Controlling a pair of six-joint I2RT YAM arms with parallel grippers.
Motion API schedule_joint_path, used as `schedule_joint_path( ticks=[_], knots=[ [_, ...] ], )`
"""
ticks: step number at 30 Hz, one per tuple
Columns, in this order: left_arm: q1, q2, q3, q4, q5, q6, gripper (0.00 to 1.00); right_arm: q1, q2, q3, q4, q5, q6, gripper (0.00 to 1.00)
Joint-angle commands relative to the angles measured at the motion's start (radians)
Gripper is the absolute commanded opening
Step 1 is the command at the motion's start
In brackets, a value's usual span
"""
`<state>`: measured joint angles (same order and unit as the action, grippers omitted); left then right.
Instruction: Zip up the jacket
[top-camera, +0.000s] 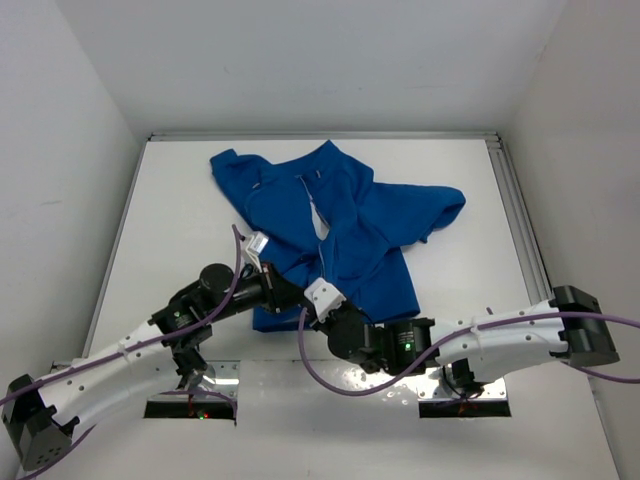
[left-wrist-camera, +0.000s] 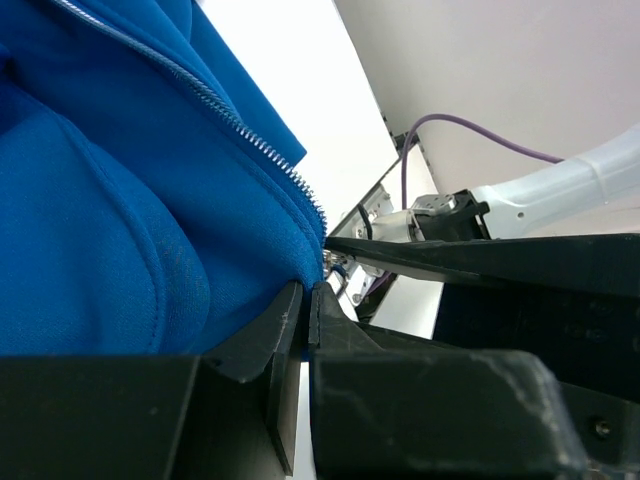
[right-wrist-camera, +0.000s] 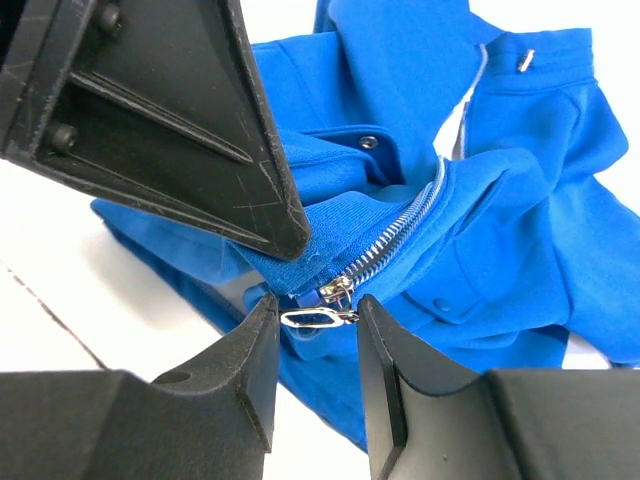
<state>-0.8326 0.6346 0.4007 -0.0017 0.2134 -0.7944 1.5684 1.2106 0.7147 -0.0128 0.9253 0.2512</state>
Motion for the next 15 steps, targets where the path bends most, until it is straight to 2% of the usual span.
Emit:
schedule_joint_path(
  ticks=[1,6,10,15],
  knots=[
    [-0.01,-0.019,-0.003,0.025,0.001,-0.003,0.0,0.143,-0.039,0.045,-0.067,-0.04,0.04,0.0],
    [-0.008,-0.022,-0.003,0.003,-0.008,0.021,0.0,0.143,-0.086,0.06,-0.105,-0.126,0.069,0.0],
    [-0.008,-0.027,0.004,-0.078,-0.022,0.044,0.0,0.14,-0.097,0.11,-0.186,-0.196,0.095,0.0],
    [-0.01,-0.026,-0.005,-0.078,-0.002,0.05,0.0,0.14,-0.083,0.154,-0.246,-0.204,0.1,0.0]
  ],
)
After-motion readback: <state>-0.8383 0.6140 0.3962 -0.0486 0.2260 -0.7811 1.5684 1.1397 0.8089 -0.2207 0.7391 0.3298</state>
